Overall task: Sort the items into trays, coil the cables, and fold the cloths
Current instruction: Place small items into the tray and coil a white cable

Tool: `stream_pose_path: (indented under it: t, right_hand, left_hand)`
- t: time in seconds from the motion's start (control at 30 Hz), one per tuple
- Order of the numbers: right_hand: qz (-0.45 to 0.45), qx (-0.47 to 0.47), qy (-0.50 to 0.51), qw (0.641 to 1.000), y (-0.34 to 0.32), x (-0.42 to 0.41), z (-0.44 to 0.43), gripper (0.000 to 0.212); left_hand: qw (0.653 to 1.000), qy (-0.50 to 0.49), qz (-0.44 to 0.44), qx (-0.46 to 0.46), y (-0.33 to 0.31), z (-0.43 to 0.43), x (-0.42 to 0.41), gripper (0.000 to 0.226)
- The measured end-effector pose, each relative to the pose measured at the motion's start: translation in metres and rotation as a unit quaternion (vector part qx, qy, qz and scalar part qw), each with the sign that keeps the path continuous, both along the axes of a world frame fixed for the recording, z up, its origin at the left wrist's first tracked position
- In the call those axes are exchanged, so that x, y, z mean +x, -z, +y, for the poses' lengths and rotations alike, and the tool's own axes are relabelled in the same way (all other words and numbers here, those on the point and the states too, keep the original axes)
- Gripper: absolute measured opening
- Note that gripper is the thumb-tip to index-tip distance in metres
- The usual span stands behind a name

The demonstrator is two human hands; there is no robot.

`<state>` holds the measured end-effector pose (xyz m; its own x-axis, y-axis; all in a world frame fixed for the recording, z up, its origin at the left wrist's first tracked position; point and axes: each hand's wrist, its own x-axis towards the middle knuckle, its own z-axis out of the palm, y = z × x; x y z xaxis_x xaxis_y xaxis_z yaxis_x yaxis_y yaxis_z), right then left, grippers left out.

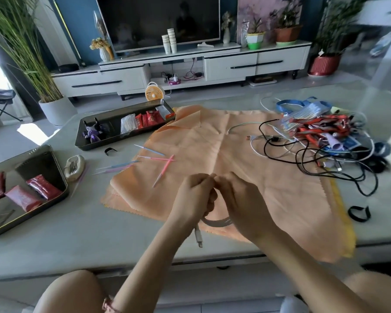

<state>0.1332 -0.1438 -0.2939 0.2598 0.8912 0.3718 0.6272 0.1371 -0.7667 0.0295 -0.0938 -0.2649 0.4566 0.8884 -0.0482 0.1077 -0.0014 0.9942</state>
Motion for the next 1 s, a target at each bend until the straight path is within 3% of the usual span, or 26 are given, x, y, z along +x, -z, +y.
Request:
stream_pose_path:
  t: [0.17, 0.37, 0.57, 0.63, 0.7, 0.8, 0.83, 0.9, 1.0]
  right_hand:
    - [0.025, 0.077, 0.115, 0.990, 0.014, 0.024, -0.016, 0.022]
    - [0.116, 0.109, 0.296, 0.942, 0.022, 0.058, -0.042, 0.024]
    - [0.109, 0.002, 0.272, 0.956, 0.024, 0.095, -0.076, 0.032]
    - [0.071, -0.019, 0.254, 0.964, 0.019, 0.105, -0.088, 0.036]
    - [-0.042, -0.023, 0.295, 0.954, 0.016, 0.122, -0.100, 0.040]
    - [-0.281, -0.155, 0.397, 0.860, 0.011, 0.143, -0.114, 0.037]
    - [-0.299, -0.219, 0.400, 0.839, 0.011, 0.146, -0.117, 0.039]
    - [-0.289, -0.291, 0.375, 0.831, 0.013, 0.146, -0.119, 0.043]
    - [-0.291, -0.306, 0.340, 0.840, 0.019, 0.142, -0.121, 0.034]
  left_hand:
    - [0.996, -0.076, -0.027, 0.031, 0.024, -0.021, 0.038, 0.029]
    - [0.977, 0.021, -0.155, -0.141, 0.041, -0.056, 0.084, 0.031]
    - [0.915, 0.105, -0.255, -0.293, 0.036, -0.067, 0.114, 0.030]
    - [0.920, 0.116, -0.243, -0.285, 0.038, -0.070, 0.118, 0.032]
    - [0.938, 0.117, -0.216, -0.244, 0.041, -0.072, 0.121, 0.032]
    - [0.946, 0.120, -0.201, -0.223, 0.042, -0.070, 0.121, 0.031]
    - [0.946, 0.122, -0.199, -0.226, 0.042, -0.069, 0.120, 0.030]
    - [0.946, 0.126, -0.192, -0.228, 0.042, -0.067, 0.116, 0.029]
    - [0.948, 0.128, -0.179, -0.230, 0.042, -0.067, 0.111, 0.030]
